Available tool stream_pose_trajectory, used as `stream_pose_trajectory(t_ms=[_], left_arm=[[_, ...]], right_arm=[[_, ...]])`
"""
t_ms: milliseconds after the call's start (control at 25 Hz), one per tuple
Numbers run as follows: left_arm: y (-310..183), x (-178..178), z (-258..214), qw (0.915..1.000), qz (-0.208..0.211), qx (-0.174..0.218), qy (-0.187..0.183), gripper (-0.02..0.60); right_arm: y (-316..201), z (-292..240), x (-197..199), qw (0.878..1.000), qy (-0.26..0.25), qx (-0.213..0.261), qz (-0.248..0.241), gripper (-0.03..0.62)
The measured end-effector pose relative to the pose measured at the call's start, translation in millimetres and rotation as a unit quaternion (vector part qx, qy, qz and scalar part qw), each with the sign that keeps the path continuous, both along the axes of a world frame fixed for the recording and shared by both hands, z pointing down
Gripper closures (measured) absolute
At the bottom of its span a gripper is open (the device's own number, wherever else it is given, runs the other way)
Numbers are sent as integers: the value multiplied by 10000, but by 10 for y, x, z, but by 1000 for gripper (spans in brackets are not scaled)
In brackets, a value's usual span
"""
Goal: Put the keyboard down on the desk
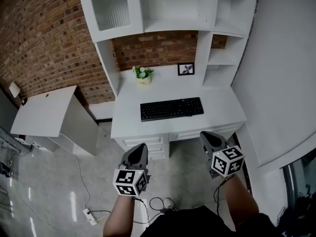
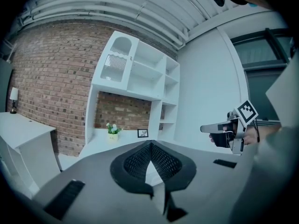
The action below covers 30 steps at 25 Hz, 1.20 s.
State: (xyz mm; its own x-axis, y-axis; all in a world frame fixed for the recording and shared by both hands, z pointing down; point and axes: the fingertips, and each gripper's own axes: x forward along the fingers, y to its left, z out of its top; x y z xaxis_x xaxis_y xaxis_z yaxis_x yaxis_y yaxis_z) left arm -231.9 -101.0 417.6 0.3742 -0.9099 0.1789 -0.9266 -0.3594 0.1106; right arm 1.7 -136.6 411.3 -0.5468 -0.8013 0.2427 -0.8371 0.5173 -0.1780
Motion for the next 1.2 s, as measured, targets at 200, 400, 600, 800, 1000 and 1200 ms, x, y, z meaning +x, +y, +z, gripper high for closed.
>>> stream_pose_trajectory(t_ms=[200, 400, 600, 800, 1000, 1200], left_arm=[[267, 296, 22, 10000, 3, -49, -47, 563], [544, 631, 8, 9998, -120, -148, 59, 563], [847, 917, -11, 9993, -298, -219, 89, 565], [1153, 1110, -19, 9988, -466, -141, 1, 564], [1387, 1279, -67, 9983, -573, -68, -35, 565], [1543, 1419, -137, 9979, -634, -76, 50, 565]], right_arm=[[259, -4, 172, 9998, -32, -6, -195, 577], [522, -1, 454, 9994, -109, -23, -332, 577], [778, -11, 740, 9987, -170, 0, -474, 577], [1019, -43, 988, 9980, -263, 62, -572, 577], [1215, -45, 1143, 9971, -337, 111, -668, 577], [1338, -53, 1225, 9964, -359, 126, -756, 577]])
